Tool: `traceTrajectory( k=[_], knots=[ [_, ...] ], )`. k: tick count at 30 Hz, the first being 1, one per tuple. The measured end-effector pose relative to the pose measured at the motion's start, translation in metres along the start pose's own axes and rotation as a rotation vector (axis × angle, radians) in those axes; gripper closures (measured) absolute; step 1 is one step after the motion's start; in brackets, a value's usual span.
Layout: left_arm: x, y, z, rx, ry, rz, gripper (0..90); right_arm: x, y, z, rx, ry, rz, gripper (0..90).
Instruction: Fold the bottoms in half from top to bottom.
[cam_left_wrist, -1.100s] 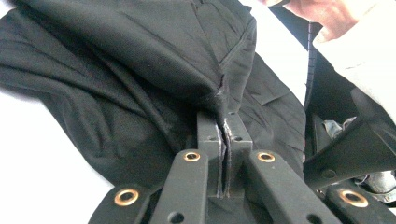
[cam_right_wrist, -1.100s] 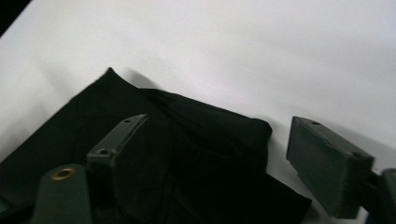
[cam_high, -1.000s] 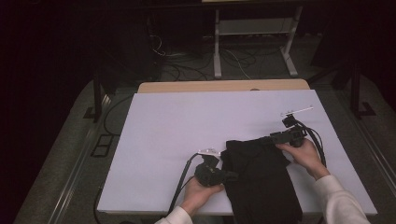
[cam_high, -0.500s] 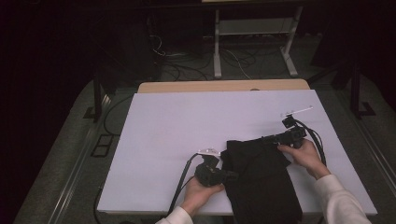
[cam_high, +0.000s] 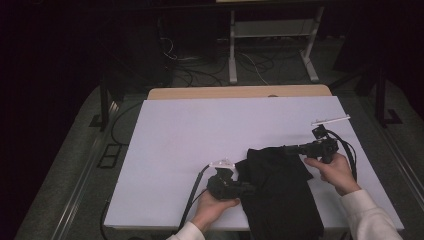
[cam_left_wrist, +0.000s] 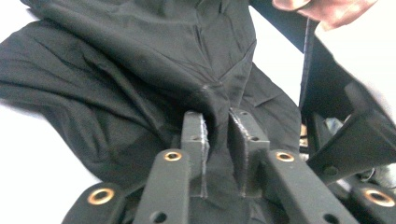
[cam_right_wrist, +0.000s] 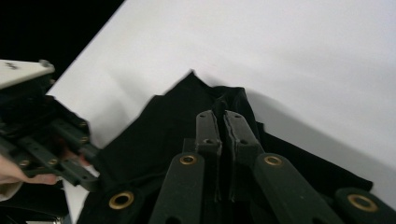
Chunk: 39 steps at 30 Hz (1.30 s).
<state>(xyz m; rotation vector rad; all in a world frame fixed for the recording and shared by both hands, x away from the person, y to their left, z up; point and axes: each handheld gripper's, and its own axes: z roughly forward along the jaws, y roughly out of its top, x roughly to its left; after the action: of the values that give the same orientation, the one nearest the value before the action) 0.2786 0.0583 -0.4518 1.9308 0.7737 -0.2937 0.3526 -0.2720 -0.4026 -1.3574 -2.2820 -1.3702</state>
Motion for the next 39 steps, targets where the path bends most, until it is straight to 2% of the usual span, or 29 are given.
traceTrajectory(
  k=[4,7,11,14,16,21,27,31,33,39],
  knots=[
    [0.000,0.003,-0.008,-0.026,0.014,-0.002,56.3,0.005,-0.003,-0.004,-0.008,0.000,0.002,83.9],
    [0.002,0.007,-0.015,-0.043,-0.001,-0.005,48.2,0.010,-0.006,-0.007,-0.011,0.006,0.004,83.9],
    [0.005,0.017,-0.024,-0.066,0.011,0.008,41.2,0.019,-0.013,-0.012,-0.016,0.021,-0.001,83.9],
    [0.007,0.024,-0.029,-0.066,0.025,0.047,36.2,0.028,-0.020,-0.014,-0.007,0.033,-0.022,83.9],
    [0.009,0.028,-0.032,-0.093,0.026,0.065,33.7,0.034,-0.025,-0.016,-0.006,0.037,-0.032,83.9],
    [0.017,0.030,-0.039,-0.147,0.043,0.059,25.3,0.043,-0.037,-0.020,0.004,0.044,-0.043,83.9],
    [0.024,0.026,-0.042,-0.165,0.090,0.076,16.7,0.047,-0.049,-0.021,0.029,0.054,-0.049,83.8],
    [0.030,0.025,-0.044,-0.183,0.098,0.075,13.7,0.051,-0.058,-0.020,0.069,0.078,-0.059,83.7],
    [0.033,0.025,-0.046,-0.192,0.103,0.072,13.7,0.053,-0.062,-0.020,0.094,0.088,-0.079,83.7],
    [0.041,0.023,-0.053,-0.234,0.120,0.030,13.6,0.054,-0.079,-0.014,0.206,0.142,-0.120,83.5]
  ],
)
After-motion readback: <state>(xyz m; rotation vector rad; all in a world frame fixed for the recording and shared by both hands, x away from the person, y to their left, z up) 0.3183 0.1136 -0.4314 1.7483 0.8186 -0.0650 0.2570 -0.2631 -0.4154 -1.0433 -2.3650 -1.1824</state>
